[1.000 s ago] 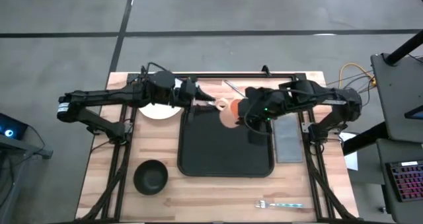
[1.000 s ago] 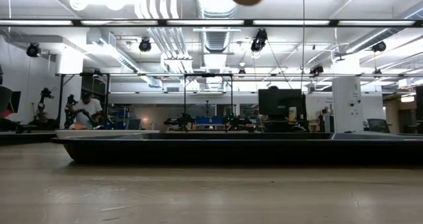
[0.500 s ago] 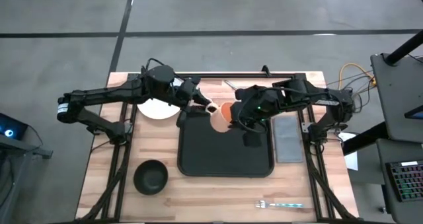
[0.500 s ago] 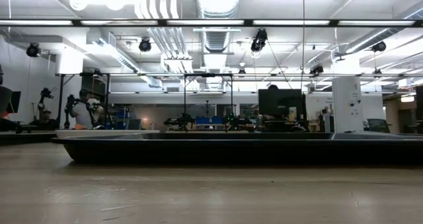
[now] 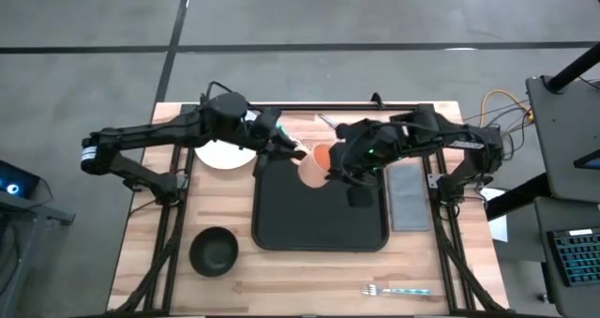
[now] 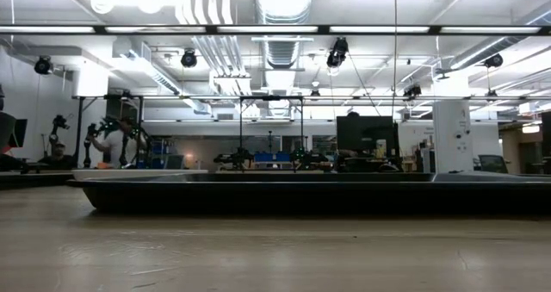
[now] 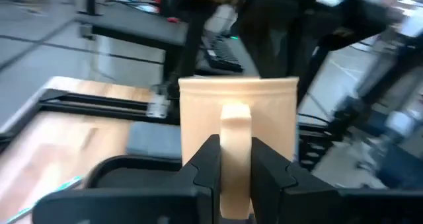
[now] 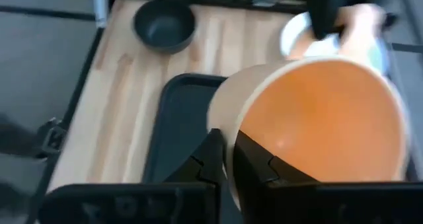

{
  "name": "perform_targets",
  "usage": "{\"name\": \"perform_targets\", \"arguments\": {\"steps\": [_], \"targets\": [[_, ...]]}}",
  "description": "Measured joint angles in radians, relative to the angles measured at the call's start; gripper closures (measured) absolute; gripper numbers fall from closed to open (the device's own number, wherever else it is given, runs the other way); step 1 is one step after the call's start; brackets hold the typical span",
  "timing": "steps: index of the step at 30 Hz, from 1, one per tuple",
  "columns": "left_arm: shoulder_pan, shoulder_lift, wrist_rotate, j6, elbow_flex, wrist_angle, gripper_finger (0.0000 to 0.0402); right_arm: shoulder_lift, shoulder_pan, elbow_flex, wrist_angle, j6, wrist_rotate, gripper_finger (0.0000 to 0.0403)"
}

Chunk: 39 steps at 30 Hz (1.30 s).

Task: Set up tray
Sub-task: Put the orange mug on the top left of the black serving tray

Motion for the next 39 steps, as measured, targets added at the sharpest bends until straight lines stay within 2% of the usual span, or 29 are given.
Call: {"name": "perform_targets", "arguments": {"steps": [3,7,10,12,15,17,21,23,26,31,39], "targets": [[-0.022,-0.017,-0.092,0.008,-0.022,-0.058,0.0371,-0.044,-0.002,0.028,0.004,0.049,0.02,0.0345],[-0.08,-0.031,-0.219,0.016,-0.058,-0.05,0.0371,-0.108,0.0,0.056,-0.007,0.091,0.029,0.0284],[-0.162,-0.053,-0.381,0.025,-0.108,-0.029,0.0371,-0.151,0.001,0.038,-0.011,0.134,0.085,0.0247],[-0.228,-0.061,-0.526,0.026,-0.163,-0.004,0.0371,-0.191,0.009,0.013,-0.009,0.168,0.128,0.0233],[-0.332,-0.069,-0.784,0.045,-0.28,0.139,0.0371,-0.252,0.015,-0.049,0.023,0.185,0.128,0.0225],[-0.374,-0.075,-0.889,0.068,-0.379,0.307,0.0371,-0.293,0.024,-0.12,0.081,0.175,0.127,0.0223],[-0.398,-0.066,-0.91,0.072,-0.608,0.724,0.0371,-0.387,0.043,-0.322,0.319,0.111,0.119,0.0225],[-0.4,-0.066,-0.936,0.071,-0.693,0.842,0.0371,-0.455,0.046,-0.427,0.452,0.103,0.073,0.0228],[-0.4,-0.074,-0.999,0.073,-0.758,0.875,0.0371,-0.542,0.047,-0.574,0.591,0.112,0.006,0.0235],[-0.392,-0.076,-1.014,0.074,-0.83,0.877,0.0371,-0.652,0.061,-0.807,0.693,0.198,-0.012,0.0245],[-0.392,-0.139,-1.068,0.07,-1.039,0.946,0.0371,-0.756,0.126,-1.058,0.969,0.313,-0.033,0.0257]]}}
